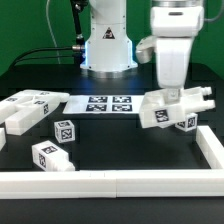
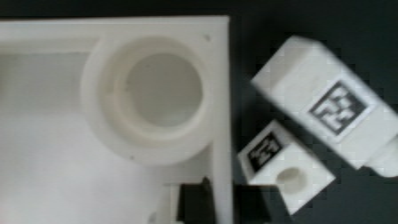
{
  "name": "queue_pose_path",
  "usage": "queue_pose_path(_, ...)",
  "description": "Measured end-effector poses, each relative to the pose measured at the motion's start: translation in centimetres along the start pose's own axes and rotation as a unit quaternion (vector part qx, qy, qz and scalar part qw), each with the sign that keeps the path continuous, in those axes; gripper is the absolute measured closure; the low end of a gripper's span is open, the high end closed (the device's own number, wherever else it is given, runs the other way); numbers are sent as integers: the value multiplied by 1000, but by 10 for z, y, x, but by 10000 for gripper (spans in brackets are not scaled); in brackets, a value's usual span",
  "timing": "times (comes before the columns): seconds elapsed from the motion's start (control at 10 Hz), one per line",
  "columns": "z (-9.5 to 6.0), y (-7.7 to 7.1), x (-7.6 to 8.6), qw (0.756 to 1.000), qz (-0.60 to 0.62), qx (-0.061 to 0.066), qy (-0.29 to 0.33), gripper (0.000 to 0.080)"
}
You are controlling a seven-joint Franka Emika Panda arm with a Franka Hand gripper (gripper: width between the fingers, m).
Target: Assemble chair
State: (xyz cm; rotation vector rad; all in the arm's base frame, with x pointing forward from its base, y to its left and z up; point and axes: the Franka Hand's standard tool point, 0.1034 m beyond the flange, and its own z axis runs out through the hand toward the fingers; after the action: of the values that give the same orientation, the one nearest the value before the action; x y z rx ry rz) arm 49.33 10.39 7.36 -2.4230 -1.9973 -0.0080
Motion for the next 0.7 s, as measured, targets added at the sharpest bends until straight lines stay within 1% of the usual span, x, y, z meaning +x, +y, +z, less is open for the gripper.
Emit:
queue_pose_path(0.1, 2, -2, -3, 1000, -25, 2, -2, 769)
queue_pose_path(0.3, 3, 0, -7, 995, -101, 4, -2, 769)
queue_pose_path(0.4, 5, 8, -20, 980, -197, 2, -5, 769)
queue_pose_path(0.5, 7, 22, -27, 966, -257, 9, -9, 769)
queue_pose_path(0.6, 8, 35, -29, 947, -322, 9, -13, 769)
queue_pose_path(0.7, 9, 41, -28, 920, -392, 5, -24, 769)
